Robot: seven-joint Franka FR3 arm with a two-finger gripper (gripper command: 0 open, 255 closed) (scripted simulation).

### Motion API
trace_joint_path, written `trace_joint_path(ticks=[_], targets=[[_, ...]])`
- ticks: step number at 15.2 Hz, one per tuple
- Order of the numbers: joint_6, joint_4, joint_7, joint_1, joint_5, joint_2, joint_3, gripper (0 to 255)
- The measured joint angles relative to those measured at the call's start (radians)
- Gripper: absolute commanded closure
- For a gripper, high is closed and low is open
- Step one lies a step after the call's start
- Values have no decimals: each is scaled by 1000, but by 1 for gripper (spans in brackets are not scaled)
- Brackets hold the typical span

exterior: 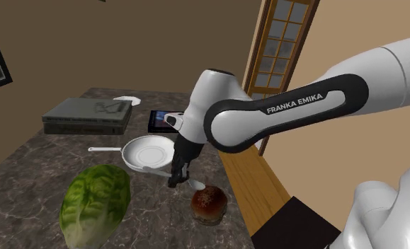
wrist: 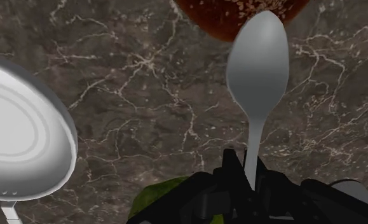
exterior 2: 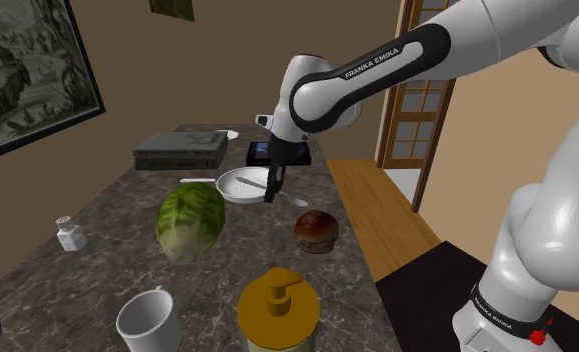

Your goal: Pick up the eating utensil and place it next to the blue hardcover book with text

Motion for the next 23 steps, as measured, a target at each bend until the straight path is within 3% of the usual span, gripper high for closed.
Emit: trace_joint_path(ticks=[11,19,23], targets=[[-109,175,-192,-97,10,113,-111,255],[-206,389,-340,-186,28,271,-182,255],[-285,568,-400,-237,37,391,-209,255]])
